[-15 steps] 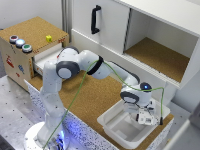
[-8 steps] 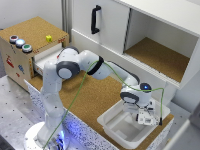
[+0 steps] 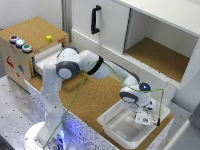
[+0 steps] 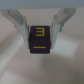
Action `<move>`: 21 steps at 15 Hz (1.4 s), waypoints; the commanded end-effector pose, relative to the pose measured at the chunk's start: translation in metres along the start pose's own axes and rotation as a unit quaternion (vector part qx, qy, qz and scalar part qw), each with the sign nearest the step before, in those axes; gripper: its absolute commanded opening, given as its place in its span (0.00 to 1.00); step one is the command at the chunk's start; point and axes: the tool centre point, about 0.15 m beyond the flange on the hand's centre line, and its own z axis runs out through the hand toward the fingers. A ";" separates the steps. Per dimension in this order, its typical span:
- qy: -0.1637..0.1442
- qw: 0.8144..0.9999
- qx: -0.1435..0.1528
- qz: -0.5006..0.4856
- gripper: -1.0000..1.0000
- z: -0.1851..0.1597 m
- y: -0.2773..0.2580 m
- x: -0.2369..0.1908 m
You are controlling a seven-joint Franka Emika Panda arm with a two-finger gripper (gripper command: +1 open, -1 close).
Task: Put the grasped purple block inside the right cabinet
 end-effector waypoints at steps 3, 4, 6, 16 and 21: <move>0.150 0.981 -0.078 0.097 0.00 -0.138 -0.091 0.111; 0.157 0.978 -0.080 0.111 0.00 -0.141 -0.095 0.128; 0.163 0.974 -0.085 0.136 0.00 -0.143 -0.099 0.159; 0.195 0.972 -0.093 0.086 0.00 -0.127 -0.048 0.297; 0.189 0.975 -0.075 0.087 0.00 -0.110 -0.026 0.330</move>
